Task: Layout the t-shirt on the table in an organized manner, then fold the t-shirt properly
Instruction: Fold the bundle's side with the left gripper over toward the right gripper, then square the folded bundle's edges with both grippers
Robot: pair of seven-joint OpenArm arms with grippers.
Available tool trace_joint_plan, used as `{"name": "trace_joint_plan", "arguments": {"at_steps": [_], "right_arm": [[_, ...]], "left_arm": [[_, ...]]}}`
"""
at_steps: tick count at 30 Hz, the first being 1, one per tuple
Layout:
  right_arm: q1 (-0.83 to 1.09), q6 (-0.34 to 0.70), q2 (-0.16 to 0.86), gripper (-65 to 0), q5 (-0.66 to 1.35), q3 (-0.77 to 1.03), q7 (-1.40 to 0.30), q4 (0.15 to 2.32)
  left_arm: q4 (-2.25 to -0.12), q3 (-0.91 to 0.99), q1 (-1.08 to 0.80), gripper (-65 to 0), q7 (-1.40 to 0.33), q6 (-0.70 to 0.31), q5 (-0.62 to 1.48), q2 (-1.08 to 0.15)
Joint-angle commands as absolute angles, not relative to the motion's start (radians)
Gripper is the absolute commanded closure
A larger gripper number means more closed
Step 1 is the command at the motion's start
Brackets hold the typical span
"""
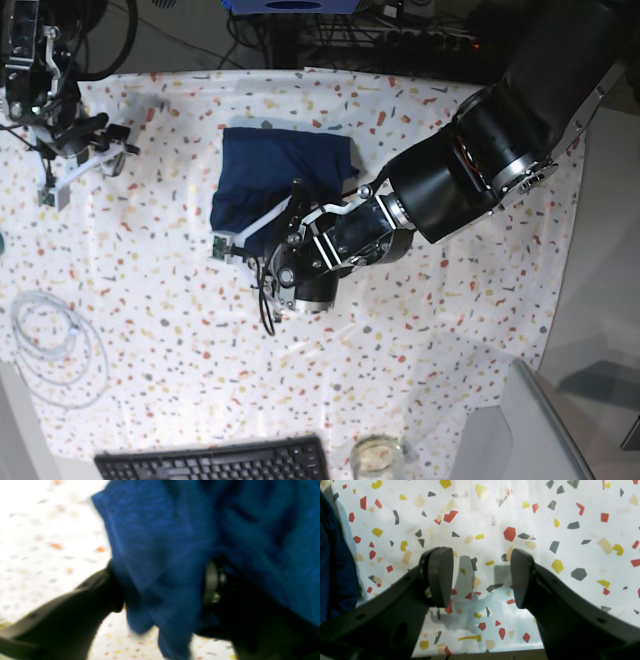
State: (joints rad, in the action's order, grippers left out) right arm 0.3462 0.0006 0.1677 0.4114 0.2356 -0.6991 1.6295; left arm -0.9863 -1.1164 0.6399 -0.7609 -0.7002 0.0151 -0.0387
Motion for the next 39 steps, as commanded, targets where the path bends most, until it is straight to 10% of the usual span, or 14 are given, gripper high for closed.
{"name": "trace_joint_plan", "arguments": {"at_steps": [1, 18, 21, 25, 31, 39], "right_arm": [[0.34, 0.002, 0.179, -33.5, 0.414, 0.237, -0.684, 1.649], [0.392, 0.002, 0.183, -33.5, 0.409, 0.196, -0.684, 1.825], [0.427, 0.002, 0.186, -33.3, 0.407, 0.134, -0.684, 1.908], [0.461, 0.002, 0.188, -30.2, 0.407, 0.035, -0.684, 1.952], [0.467, 0.002, 0.188, 0.0, 0.407, -0.104, -0.684, 1.951], [0.426, 0.002, 0.213, -0.5, 0.407, -0.236, -0.648, 1.951]], "left_arm": [[-1.01, -1.112, 0.677, -43.3, -0.76, -0.698, 0.013, -0.03], [-1.435, -0.911, 0.654, -51.5, -0.97, -0.698, 0.001, -0.108], [-1.612, -0.796, 0.539, -41.8, -1.052, -0.698, -0.028, -0.147], [-1.807, -0.638, 0.269, 0.0, -1.086, -0.698, -0.125, -0.18], [-1.879, -0.403, -0.145, 0.0, -0.823, -0.698, -0.289, -0.182], [-1.773, -0.217, -0.306, 0.0, -0.565, -0.578, -0.09, -0.183]]}}
